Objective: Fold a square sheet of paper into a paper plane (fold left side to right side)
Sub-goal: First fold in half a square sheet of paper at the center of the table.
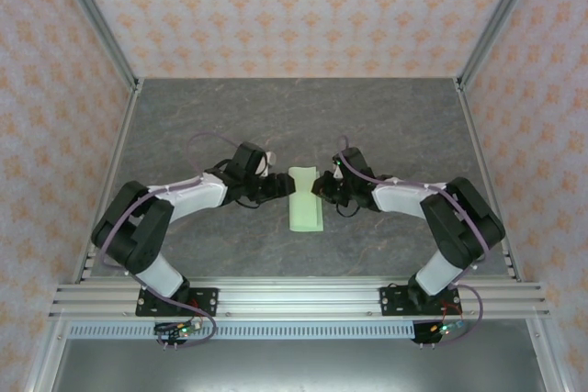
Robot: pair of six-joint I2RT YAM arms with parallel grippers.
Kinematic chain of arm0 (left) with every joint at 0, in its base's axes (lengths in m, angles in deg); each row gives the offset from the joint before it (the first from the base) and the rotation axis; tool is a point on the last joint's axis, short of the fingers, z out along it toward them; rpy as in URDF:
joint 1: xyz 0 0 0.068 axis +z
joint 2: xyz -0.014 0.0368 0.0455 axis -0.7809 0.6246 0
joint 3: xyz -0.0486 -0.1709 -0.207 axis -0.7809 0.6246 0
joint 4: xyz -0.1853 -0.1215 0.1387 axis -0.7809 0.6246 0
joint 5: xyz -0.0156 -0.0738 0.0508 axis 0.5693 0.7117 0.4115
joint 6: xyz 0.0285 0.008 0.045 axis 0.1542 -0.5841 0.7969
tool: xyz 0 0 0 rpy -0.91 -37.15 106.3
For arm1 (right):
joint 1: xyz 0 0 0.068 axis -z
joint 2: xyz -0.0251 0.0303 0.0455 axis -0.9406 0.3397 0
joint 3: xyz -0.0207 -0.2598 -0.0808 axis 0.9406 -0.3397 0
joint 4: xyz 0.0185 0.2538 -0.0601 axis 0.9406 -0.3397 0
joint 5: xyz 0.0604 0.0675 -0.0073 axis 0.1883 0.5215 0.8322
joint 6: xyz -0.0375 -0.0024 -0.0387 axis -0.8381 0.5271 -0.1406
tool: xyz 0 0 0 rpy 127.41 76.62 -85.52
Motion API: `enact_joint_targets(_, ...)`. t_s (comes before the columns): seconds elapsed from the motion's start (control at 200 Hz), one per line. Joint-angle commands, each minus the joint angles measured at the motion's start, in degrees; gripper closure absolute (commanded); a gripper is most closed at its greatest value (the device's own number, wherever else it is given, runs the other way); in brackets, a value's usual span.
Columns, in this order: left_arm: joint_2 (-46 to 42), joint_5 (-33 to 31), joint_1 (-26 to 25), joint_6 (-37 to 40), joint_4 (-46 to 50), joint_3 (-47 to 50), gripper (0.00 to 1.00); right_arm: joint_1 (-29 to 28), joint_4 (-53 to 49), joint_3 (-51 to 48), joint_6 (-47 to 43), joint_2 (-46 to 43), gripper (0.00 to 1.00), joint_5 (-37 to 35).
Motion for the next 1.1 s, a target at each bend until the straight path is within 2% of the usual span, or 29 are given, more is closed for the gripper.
enact_joint_targets(0.0,2.9,-2.5,-1.5,1.4,2.5,-2.7,0.37,-0.2,-3.0,1.9,-2.3,1.0,0.89,-2.9)
enact_joint_targets(0.32,9.4,-6.8,-4.3,1.3,6.6,-7.8,0.46,-0.1,-5.1,2.5,-3.8,1.0,0.82,-4.9)
enact_joint_targets(0.47,11.3,-7.4,-5.0,0.6,6.9,-8.8,0.47,0.1,-9.5,2.5,-5.6,-2.8,0.64,-9.7)
enact_joint_targets(0.626,12.0,-8.0,-5.2,0.4,7.3,-9.3,0.47,0.3,-15.8,2.3,-7.6,-7.8,0.53,-15.6)
enact_joint_targets(0.866,13.8,-9.1,-6.4,1.1,9.8,-11.5,0.44,0.3,-21.0,0.5,-8.5,-15.3,0.5,-21.3)
enact_joint_targets(1.091,15.4,-10.2,-7.0,1.2,11.3,-13.0,0.43,0.3,-22.6,0.7,-9.0,-16.7,0.5,-20.8)
